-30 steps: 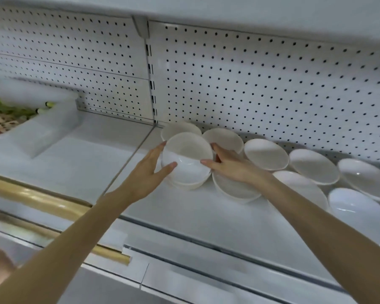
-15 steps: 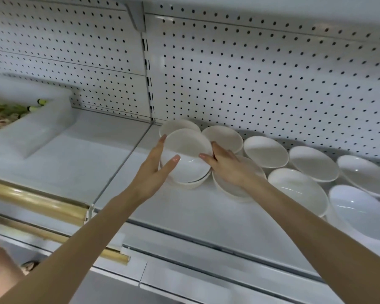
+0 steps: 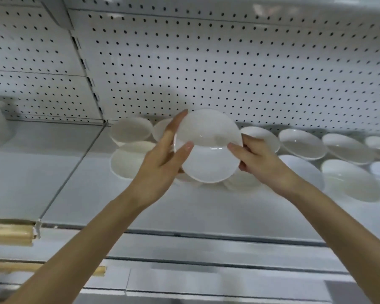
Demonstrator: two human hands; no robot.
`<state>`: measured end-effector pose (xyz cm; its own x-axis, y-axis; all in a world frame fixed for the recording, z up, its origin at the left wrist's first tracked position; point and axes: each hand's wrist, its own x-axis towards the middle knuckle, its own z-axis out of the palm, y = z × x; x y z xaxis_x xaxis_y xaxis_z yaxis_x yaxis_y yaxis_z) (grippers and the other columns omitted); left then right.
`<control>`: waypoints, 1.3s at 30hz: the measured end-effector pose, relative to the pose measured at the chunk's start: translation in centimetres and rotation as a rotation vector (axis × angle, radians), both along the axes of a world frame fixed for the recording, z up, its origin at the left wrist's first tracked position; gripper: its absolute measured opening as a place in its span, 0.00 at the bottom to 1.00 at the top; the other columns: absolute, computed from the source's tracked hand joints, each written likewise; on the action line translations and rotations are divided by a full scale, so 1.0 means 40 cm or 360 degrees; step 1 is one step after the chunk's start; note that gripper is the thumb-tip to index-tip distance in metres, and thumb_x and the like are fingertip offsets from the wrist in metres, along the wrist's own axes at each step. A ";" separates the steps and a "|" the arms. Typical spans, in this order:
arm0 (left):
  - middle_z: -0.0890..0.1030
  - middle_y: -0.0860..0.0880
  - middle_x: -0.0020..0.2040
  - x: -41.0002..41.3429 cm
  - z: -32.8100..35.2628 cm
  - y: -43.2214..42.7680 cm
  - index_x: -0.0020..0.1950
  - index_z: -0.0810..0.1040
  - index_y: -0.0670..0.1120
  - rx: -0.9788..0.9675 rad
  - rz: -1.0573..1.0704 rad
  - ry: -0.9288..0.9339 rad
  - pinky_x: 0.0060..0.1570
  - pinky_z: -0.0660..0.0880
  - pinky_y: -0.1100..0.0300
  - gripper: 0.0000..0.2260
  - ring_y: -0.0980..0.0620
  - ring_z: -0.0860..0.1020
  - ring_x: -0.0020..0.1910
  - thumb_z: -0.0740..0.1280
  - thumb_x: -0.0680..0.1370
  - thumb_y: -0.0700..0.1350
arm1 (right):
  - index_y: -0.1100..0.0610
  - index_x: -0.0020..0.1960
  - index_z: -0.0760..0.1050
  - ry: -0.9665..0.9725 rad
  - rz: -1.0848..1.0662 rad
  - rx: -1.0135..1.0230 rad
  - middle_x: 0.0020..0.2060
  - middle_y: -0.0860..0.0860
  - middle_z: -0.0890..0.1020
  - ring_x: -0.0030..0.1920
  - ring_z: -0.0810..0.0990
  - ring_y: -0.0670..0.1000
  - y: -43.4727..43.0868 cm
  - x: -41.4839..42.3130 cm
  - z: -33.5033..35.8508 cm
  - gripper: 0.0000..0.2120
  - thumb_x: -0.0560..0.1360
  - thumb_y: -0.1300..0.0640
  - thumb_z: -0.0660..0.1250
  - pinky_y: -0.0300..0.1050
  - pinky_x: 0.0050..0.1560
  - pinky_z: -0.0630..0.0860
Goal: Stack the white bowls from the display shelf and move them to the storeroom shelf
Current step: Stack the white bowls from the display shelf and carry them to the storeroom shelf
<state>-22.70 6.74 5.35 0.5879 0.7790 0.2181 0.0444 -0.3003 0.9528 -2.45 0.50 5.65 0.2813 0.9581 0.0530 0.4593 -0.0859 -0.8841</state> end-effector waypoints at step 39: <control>0.83 0.45 0.53 0.725 -0.200 -0.609 0.63 0.75 0.45 -0.1180 -0.0098 0.0308 0.38 0.83 0.51 0.14 0.40 0.85 0.41 0.68 0.78 0.39 | 0.54 0.71 0.61 0.0723 -0.0883 -0.0362 0.41 0.57 0.82 0.30 0.78 0.48 -0.684 0.816 -0.223 0.27 0.77 0.43 0.63 0.41 0.34 0.76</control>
